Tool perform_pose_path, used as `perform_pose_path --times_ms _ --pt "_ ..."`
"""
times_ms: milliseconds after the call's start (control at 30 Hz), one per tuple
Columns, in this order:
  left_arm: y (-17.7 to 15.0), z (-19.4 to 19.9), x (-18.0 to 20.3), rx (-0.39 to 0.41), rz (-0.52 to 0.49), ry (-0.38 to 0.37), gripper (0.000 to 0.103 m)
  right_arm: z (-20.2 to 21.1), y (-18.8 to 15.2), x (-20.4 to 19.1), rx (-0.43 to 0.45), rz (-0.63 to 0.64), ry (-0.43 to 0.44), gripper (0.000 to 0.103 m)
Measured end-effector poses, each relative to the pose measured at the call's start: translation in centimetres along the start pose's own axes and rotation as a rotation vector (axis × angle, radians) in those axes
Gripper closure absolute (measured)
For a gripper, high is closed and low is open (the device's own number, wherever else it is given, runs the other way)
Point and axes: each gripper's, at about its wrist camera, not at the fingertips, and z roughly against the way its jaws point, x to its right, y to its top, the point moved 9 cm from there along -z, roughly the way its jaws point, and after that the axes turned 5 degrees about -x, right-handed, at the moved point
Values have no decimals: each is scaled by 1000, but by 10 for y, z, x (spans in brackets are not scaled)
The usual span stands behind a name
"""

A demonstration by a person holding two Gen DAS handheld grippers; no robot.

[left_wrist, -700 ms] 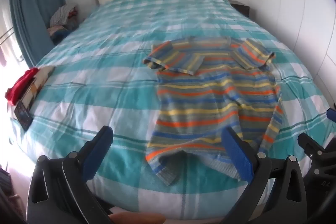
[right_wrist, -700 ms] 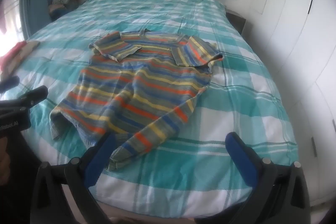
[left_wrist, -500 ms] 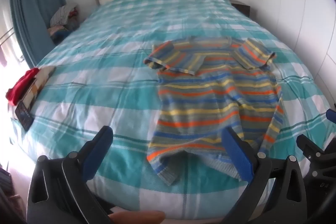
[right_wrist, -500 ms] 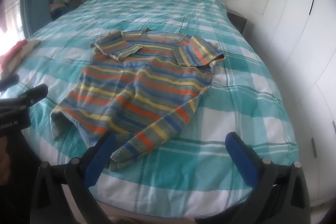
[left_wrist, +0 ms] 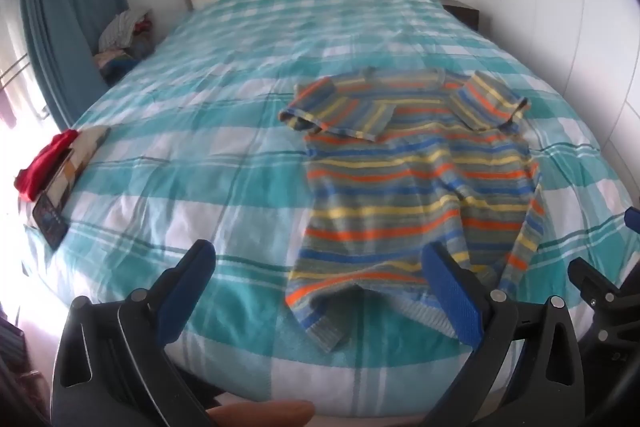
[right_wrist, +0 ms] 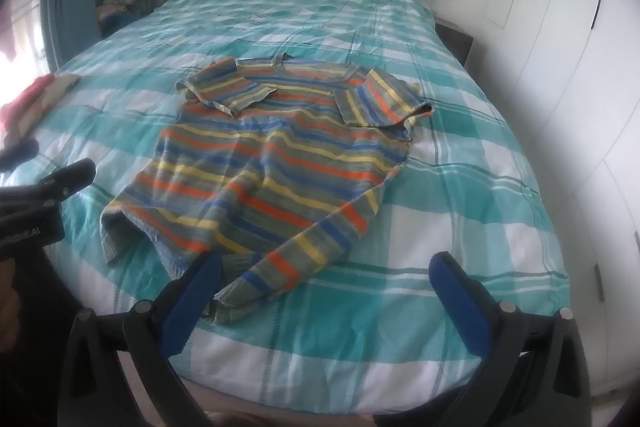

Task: Fold small clothes
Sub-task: 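Move both grippers over the striped sweater toward its hem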

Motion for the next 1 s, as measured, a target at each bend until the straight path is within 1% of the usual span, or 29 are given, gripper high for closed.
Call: perform_pose_path --times_ms 1000 --pt "-3 -1 -3 -3 -5 7 0 -1 -4 -1 -2 4 -9 0"
